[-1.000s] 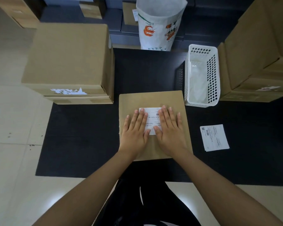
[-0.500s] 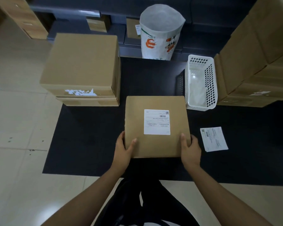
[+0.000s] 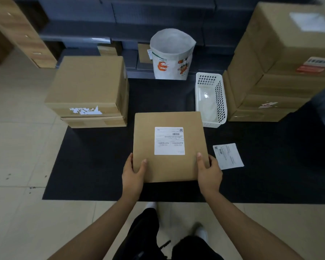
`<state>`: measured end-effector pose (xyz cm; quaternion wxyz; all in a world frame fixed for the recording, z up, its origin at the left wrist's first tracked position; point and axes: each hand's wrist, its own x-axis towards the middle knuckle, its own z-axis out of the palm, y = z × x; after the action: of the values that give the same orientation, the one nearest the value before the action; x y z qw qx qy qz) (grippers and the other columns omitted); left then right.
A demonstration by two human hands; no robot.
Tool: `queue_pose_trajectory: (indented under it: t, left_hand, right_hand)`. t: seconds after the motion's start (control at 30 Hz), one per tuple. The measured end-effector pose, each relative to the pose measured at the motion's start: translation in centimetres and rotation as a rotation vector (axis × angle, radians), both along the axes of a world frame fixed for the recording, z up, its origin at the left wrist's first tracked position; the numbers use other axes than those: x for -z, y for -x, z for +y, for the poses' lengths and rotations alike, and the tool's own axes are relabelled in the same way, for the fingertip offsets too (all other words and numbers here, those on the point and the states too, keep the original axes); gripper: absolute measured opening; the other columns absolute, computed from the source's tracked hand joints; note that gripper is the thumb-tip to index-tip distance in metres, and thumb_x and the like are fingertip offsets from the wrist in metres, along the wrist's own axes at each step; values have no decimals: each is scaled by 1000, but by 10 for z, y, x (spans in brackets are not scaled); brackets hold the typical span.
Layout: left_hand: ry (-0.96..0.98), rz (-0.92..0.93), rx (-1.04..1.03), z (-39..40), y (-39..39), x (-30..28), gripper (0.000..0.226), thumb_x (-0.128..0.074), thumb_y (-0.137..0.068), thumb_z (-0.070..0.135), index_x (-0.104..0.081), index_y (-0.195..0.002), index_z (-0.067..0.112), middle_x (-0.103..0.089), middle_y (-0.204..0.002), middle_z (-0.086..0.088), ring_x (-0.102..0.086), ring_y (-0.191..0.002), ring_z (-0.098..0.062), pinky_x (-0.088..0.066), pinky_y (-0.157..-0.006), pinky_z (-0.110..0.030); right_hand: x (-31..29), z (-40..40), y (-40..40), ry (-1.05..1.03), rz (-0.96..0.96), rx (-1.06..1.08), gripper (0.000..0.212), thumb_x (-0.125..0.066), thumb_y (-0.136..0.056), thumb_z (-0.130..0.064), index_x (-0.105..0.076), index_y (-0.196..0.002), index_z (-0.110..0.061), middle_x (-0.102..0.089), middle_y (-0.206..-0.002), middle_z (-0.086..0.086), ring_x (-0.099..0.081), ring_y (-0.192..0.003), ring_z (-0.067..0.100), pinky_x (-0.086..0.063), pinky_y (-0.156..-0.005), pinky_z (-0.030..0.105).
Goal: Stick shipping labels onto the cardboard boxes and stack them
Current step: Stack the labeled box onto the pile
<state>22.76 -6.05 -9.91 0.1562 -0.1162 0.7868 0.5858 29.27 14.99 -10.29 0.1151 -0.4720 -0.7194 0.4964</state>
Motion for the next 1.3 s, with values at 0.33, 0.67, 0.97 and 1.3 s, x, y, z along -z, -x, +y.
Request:
queue_pose_trajectory:
  t: [0.33, 0.67, 0.97, 1.3]
  left_hand:
    - [66, 61, -161, 102, -122, -23, 60, -58, -90, 44, -39, -142, 18, -54, -129, -2, -52, -106, -17, -42, -89, -32]
    - [2, 60, -149, 149, -200, -35, 58, -57, -92, 41, -40, -141, 16, -54, -127, -1, -52, -108, -18, -42, -92, -34]
    - [-83, 39, 22, 247, -225, -33, 51, -61, -90, 38, -47, -135, 20, -59, -121, 3, -58, -103, -14, -46, -90, -31]
    - [-101, 29, 111, 436, -259, -32, 61, -62, -88, 43, -41, -141, 22, -56, -126, 3, -55, -106, -16, -46, -91, -32]
  right_hand:
    - [-23, 105, -88, -56, 23, -138, 48, -53, -88, -58, -60, -114, -19, -59, -94, -6, -55, -84, 14, -40, -72, 28]
    - [-40, 156, -168, -86, 2, -123, 53, -54, -87, -59, -59, -120, -17, -66, -104, 2, -50, -85, 14, -38, -75, 28]
    - [-45, 245, -236, -91, 9, 80, 50, -56, -86, -58, -60, -115, -17, -65, -101, 1, -54, -88, 17, -42, -77, 31]
    - [-48, 424, -295, -40, 41, 169, 59, -55, -88, -58, -55, -126, -13, -64, -115, 8, -56, -95, 20, -47, -83, 34]
